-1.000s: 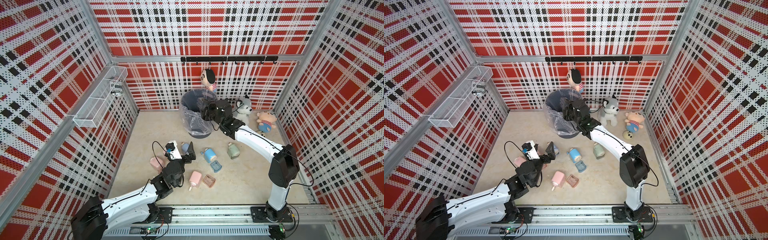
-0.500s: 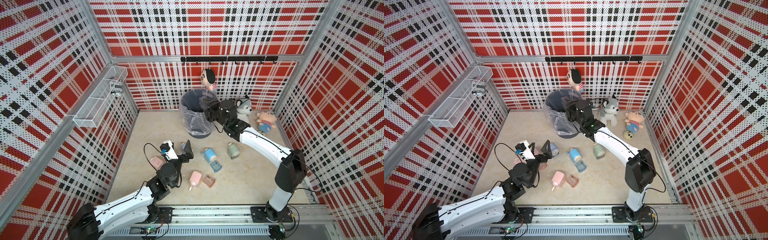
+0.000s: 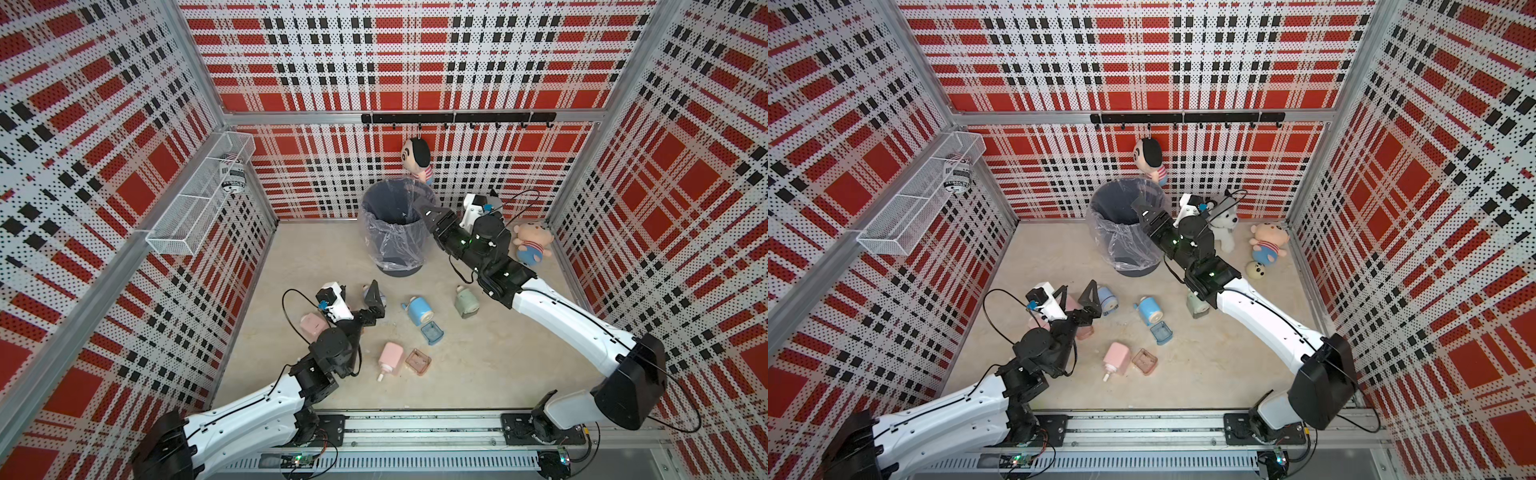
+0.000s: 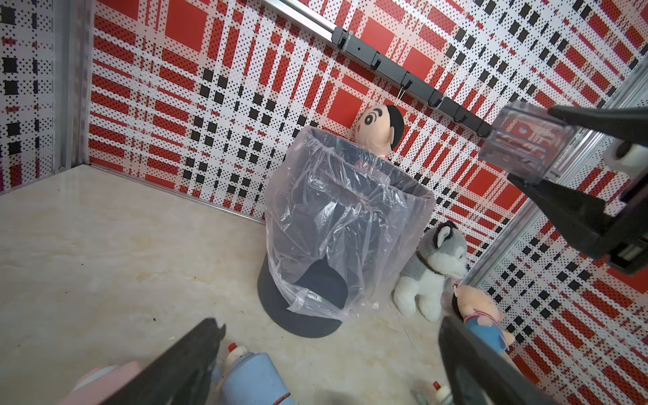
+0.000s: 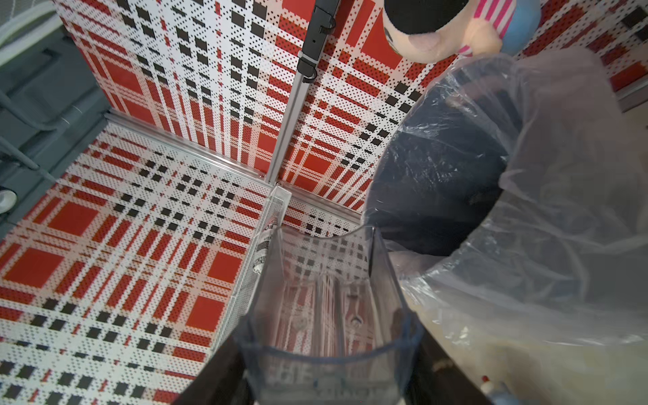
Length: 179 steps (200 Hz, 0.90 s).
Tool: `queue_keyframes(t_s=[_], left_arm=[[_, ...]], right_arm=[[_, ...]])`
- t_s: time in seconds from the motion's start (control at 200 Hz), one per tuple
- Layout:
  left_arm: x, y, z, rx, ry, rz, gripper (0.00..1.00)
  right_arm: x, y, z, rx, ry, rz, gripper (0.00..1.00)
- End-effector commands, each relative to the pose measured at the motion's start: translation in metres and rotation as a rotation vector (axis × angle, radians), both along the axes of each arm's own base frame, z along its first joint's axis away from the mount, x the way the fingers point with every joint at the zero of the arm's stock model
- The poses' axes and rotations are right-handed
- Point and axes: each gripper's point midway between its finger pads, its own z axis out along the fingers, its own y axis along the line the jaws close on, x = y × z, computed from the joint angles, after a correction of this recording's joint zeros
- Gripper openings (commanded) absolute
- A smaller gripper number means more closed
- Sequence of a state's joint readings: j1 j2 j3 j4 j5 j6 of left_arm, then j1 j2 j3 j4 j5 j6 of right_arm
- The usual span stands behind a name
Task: Take out the pencil sharpener tray and clean the shavings
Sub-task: Pour the shavings into the trash bin, then place the container at the center of the board.
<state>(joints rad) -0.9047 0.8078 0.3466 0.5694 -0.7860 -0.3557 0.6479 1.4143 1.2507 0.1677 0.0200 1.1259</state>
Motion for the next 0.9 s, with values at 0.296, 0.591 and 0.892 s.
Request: queue_keyframes(t_s=[0.296, 0.591, 0.892], left_arm=[[0.001, -0.017, -0.002, 0.013, 0.004, -0.073, 0.98], [0.009, -0.042, -0.011, 0.057, 0.042, -0.143, 0.98], [0.023, -0.059, -0.022, -0.018, 0.109, -0.25, 0.98]], right_arm=[[-0.058, -0.035, -0.056, -0.322, -0.177, 0.039, 0.55], [-0.085, -0.058, -0.109, -0.446, -0.187, 0.049, 0.56], [-0.1, -0.047, -0.134, -0.508, -0.208, 0.16, 0.54]])
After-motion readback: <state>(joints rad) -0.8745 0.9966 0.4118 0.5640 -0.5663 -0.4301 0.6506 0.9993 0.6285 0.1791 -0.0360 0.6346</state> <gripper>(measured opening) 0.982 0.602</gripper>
